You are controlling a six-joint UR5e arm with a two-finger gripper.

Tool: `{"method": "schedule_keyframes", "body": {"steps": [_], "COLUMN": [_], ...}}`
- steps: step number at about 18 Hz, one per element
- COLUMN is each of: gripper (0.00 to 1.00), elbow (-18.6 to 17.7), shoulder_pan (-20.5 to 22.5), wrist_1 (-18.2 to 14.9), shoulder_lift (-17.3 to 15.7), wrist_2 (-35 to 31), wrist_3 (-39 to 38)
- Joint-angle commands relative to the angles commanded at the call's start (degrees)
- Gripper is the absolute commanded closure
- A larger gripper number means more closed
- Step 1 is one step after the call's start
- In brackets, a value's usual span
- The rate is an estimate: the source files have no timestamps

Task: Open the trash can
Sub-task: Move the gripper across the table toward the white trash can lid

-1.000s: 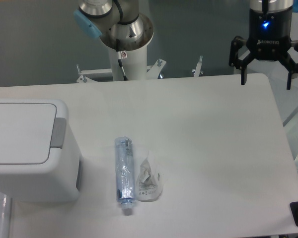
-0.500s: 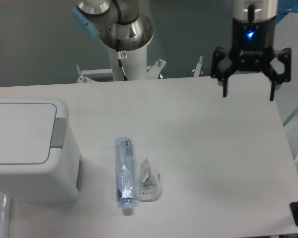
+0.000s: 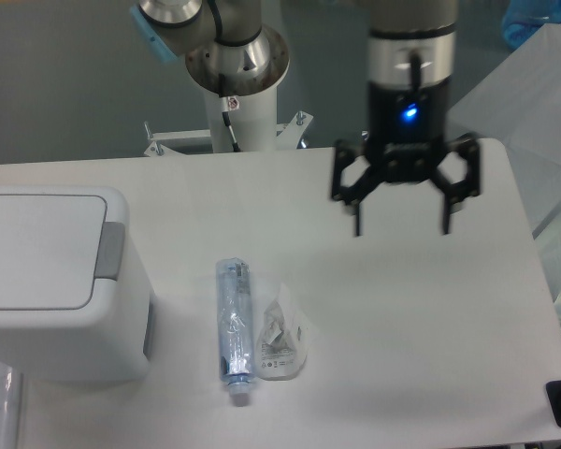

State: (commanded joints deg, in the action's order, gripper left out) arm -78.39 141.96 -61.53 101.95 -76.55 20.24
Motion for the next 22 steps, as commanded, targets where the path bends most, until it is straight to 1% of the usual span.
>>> {"method": "schedule_keyframes", "body": {"steps": [3,5,6,9,11,13,16,19,22], "gripper": [0.00,0.00,0.00,0.00,0.00,0.00,0.00,0.00,0.00], "elbow": [-0.53,-1.49,-2.20,-2.38,-3.25,-5.44,-8.88,-10.64,-11.43], "shoulder_pan": [-4.30,-6.68,-6.95,-8.01,-8.36,-9.50,-9.50,-9.59,-9.94], "wrist_1": [0.09,0.09,0.09,0.09,0.00,0.00,0.09,0.09,0.09], "shoulder_lift": [0.53,0.53,0.27,0.00,-0.35,-1.31,-4.21,-6.06,-6.50], "wrist_2": [0.35,0.35,0.61,4.38,5.80,6.24,7.81,8.88,8.88], "wrist_3": [-8.79,-13.01,-14.51,-17.94,-20.14,-21.81,-21.82,-21.91,-21.91]}}
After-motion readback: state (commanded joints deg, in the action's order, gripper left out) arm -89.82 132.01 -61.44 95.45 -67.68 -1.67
